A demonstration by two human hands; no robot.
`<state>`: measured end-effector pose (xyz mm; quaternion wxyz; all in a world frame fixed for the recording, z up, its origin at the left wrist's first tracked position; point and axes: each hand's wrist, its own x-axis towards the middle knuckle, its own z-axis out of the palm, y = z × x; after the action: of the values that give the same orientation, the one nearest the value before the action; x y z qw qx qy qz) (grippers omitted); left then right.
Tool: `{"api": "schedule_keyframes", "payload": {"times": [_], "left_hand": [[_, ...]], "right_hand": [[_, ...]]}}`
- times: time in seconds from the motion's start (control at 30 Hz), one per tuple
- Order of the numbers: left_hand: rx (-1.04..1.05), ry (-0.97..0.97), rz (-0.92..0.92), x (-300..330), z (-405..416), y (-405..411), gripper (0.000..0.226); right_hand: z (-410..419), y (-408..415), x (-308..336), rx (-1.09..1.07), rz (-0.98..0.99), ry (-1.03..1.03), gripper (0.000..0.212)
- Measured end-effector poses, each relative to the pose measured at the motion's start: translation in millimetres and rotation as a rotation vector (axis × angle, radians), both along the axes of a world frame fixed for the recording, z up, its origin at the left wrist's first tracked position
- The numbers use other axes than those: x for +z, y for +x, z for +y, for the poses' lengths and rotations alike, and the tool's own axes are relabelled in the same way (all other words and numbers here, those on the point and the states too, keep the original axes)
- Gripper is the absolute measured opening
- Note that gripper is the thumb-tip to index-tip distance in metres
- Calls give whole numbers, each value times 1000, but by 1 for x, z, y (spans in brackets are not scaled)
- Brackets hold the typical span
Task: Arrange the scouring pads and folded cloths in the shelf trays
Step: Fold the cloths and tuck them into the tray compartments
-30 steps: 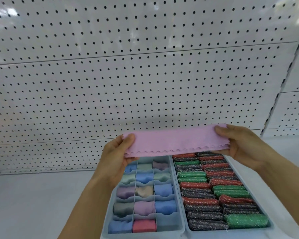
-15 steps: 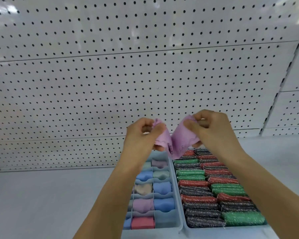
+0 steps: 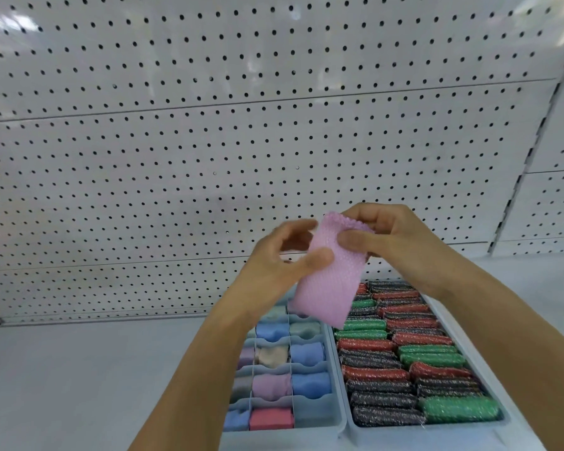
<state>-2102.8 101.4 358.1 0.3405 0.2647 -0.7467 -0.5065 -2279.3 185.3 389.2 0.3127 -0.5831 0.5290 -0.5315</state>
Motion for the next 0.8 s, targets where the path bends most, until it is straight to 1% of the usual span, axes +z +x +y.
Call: {"api": "schedule_keyframes", "payload": {"times": [0.03, 0.07, 0.1, 0.13, 0.2, 0.23, 0.27, 0.33, 0.37, 0.47, 0.5, 0.57, 0.67, 0.7, 0.73, 0.8], "left_hand": [[-74, 75, 8, -2, 2, 0, 46], [-96, 116, 36, -4, 5, 0, 40], [-75, 129, 76, -5, 8, -1, 37], [-38, 138, 131, -6, 11, -3, 34], [35, 154, 233, -10, 15, -6, 28], [55, 162, 272, -10, 17, -7, 24], [69, 168, 301, -11, 19, -8, 21], [111, 164, 323, -13, 21, -11, 19], [138, 159, 324, -13, 22, -11, 19], [179, 165, 297, -14, 20, -8, 14], [161, 187, 273, -14, 20, -6, 15], [96, 228, 231, -15, 20, -3, 14], [33, 228, 260, -14, 19, 2, 10], [6, 237, 280, -13, 19, 3, 14], [-22, 248, 290, -13, 18, 5, 23], [-71, 284, 304, -12, 18, 7, 39]], "right_hand": [[0, -3, 1, 38, -11, 21, 10], [-1, -4, 2, 63, -33, 38, 8], [-2, -5, 2, 74, -72, 47, 9], [-3, -5, -1, 78, -136, 41, 19], [-6, -6, -13, 101, -382, 19, 47], [-6, -4, -20, 131, -501, 21, 56], [-5, -1, -28, 167, -564, 43, 61], [0, 7, -40, 198, -526, 135, 69], [1, 11, -45, 181, -484, 164, 67], [1, 17, -45, 25, -419, 151, 34], [1, 18, -44, -11, -424, 133, 29], [2, 19, -42, -30, -440, 85, 27], [6, 21, -39, -6, -414, 6, 20], [7, 22, -38, 11, -412, -14, 21], [7, 21, -37, 23, -412, -28, 29], [6, 21, -37, 22, -376, -52, 52]]}}
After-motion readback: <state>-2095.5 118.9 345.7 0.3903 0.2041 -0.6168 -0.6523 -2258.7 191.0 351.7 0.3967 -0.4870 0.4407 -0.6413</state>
